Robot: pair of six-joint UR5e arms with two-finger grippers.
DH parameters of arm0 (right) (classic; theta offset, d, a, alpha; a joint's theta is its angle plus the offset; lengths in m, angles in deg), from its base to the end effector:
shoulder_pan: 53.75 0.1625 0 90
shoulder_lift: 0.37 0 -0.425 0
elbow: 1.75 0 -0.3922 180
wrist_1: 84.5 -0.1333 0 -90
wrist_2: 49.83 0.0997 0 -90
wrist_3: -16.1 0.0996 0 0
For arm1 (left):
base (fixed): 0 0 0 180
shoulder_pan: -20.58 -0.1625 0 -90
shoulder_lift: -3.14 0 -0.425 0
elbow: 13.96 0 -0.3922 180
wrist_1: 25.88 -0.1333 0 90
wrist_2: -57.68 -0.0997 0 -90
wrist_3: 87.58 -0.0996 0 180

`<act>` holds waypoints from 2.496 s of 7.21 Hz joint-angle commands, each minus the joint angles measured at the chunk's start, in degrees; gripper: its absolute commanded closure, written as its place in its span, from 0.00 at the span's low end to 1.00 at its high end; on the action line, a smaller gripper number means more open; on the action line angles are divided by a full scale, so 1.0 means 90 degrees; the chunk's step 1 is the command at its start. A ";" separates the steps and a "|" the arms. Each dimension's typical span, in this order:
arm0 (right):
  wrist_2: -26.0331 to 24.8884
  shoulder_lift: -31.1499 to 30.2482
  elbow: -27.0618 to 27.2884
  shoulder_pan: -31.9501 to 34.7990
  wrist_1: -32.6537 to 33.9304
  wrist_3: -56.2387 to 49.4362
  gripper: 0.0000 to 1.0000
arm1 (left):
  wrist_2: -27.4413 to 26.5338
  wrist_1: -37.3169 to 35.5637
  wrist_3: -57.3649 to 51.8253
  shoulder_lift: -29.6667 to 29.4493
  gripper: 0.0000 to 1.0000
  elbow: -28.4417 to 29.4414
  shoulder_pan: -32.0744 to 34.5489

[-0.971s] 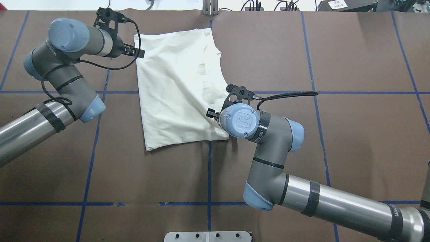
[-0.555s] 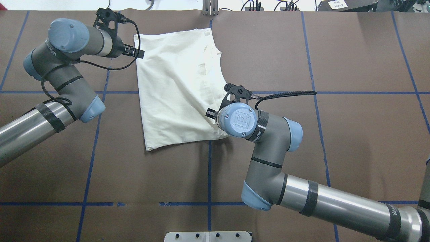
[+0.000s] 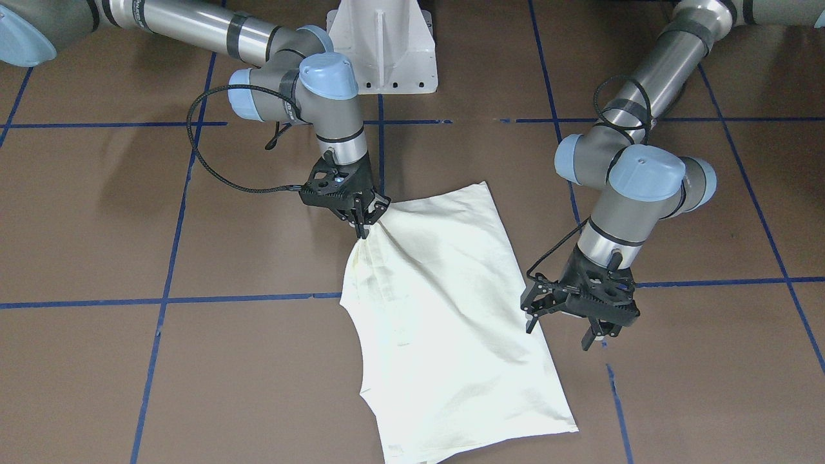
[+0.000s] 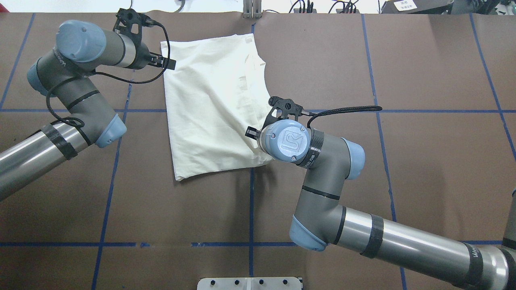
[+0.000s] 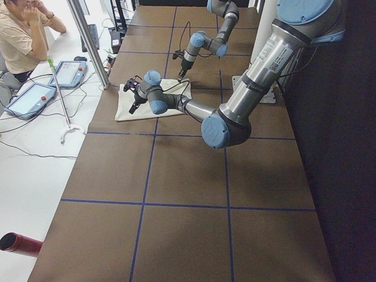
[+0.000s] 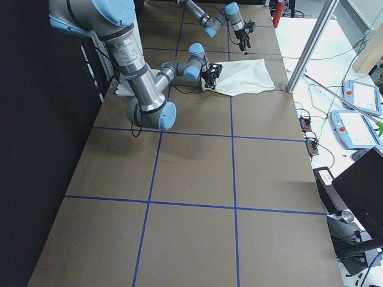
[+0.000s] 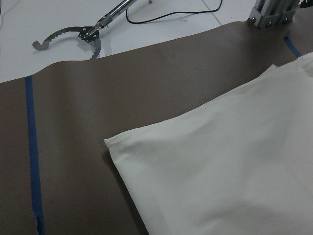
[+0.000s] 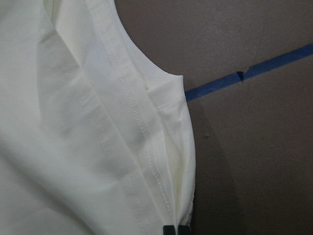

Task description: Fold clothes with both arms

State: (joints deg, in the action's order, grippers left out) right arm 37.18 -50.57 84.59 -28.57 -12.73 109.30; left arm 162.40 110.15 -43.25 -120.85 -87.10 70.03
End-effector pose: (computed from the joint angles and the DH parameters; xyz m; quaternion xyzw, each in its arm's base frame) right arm -0.5996 -0.4349 0.2346 0.1098 -0.4439 0.2295 0.8592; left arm 0.4012 -0.6350 0.3539 0.3096 0.4310 0.0392 0.8466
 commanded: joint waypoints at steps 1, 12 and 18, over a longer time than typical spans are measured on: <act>0.0001 -0.0027 0.0075 0.0054 -0.0005 0.0161 1.00 | 0.0532 -0.0027 0.1093 0.0813 0.00 -0.1270 -0.0161; -0.0009 -0.0077 0.0134 0.0083 -0.0025 0.0338 1.00 | -0.0904 0.0110 0.4557 0.2145 0.37 -0.2711 -0.2555; -0.0019 -0.0145 0.0153 0.0083 -0.0035 0.0347 1.00 | -0.0952 0.0070 0.4577 0.2390 0.39 -0.2898 -0.2721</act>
State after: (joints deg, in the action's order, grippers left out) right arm 37.04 -51.79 85.90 -27.83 -13.02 112.36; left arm 153.89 110.85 -2.07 -99.13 -113.32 45.73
